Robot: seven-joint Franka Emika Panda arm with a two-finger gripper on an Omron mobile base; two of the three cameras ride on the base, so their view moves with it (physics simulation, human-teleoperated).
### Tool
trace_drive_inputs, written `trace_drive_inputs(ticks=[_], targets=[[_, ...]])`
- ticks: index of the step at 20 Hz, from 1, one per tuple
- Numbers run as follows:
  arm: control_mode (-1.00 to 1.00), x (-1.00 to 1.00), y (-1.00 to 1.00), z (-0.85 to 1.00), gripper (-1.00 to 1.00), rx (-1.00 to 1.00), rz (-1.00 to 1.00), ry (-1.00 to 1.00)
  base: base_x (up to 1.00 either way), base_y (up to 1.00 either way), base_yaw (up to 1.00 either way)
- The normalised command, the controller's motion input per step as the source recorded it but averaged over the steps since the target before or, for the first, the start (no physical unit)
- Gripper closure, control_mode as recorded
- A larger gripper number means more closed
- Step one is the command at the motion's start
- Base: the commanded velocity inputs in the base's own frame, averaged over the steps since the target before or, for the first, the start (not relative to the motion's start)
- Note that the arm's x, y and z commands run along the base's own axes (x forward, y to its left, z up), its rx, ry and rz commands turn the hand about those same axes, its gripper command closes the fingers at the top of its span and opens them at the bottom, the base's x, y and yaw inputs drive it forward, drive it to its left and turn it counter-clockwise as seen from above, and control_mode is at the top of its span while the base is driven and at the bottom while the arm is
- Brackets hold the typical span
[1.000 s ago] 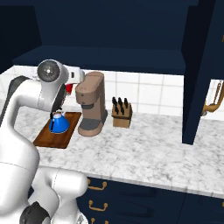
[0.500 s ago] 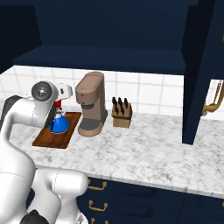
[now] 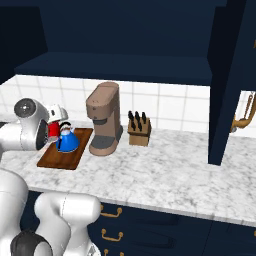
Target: Pick the kettle from the counter and place it on the tray. Then pick the mug from the cabinet and place it on the tray. Then close the cabinet doors.
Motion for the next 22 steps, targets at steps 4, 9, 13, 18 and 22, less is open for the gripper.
trace_drive_inputs(ticks=[4,9,13,18,22], targets=[[-1.0,0.04,0.41,-0.36,1.0,-0.11,0.0,0.09,0.0,0.0,0.0],[-1.0,0.1,0.26,-0.23,1.0,-0.05,0.0,-0.03,0.0,0.0,0.0],[-1.0,0.14,0.08,-0.28,1.0,0.0,-0.03,-0.11,0.0,0.0,0.0],[-1.0,0.23,0.01,-0.28,1.0,0.01,-0.18,-0.17,0.0,0.0,0.0],[-1.0,0.06,0.0,-0.11,1.0,0.06,-0.26,-0.09,0.0,0.0,0.0]])
